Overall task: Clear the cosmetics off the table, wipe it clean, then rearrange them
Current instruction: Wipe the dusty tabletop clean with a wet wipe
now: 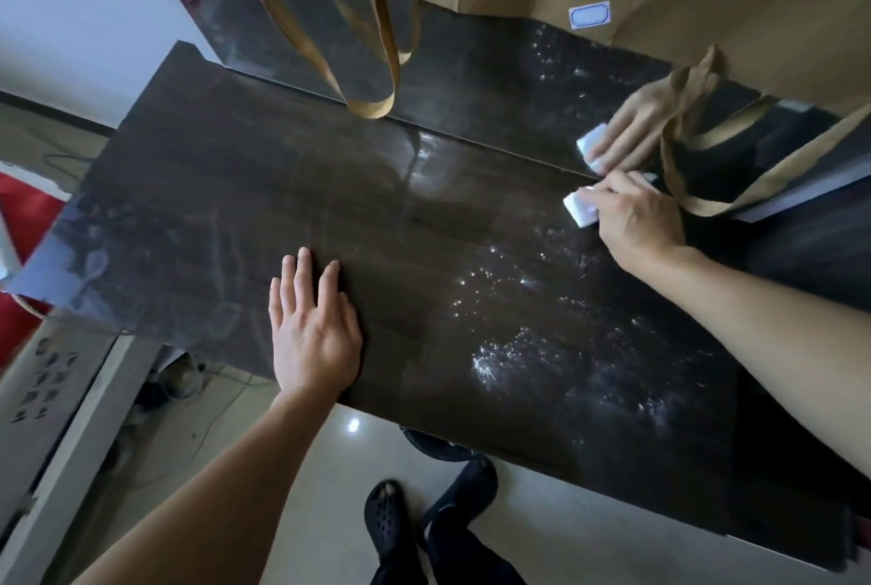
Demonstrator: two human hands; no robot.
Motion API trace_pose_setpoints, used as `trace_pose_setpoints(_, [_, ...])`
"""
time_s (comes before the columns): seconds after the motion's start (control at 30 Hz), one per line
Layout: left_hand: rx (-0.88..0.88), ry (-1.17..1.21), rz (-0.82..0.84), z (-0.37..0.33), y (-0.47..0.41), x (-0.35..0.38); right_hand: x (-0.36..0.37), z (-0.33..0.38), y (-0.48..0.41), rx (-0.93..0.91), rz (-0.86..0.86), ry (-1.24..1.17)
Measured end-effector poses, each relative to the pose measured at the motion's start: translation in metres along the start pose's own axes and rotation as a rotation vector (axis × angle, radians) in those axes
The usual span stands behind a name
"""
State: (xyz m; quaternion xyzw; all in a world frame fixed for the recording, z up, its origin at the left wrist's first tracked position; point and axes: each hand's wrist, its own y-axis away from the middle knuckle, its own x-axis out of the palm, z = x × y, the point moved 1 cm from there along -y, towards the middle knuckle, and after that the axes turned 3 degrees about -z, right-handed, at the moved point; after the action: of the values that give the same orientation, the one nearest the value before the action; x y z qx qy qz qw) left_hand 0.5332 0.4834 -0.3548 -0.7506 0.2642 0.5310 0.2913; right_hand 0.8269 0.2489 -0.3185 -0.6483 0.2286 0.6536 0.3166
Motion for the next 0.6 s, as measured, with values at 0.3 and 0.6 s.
trace_pose_setpoints(0.3, [0.01,0.01,-0.021,0.002,0.001,0.004,0.009,0.045,0.002,0.457,-0.102,-0.287])
trace_pose_setpoints(0.6, [0.005,0.011,0.011,0.002,0.001,0.001,-0.016,0.078,0.043,0.209,-0.048,-0.453])
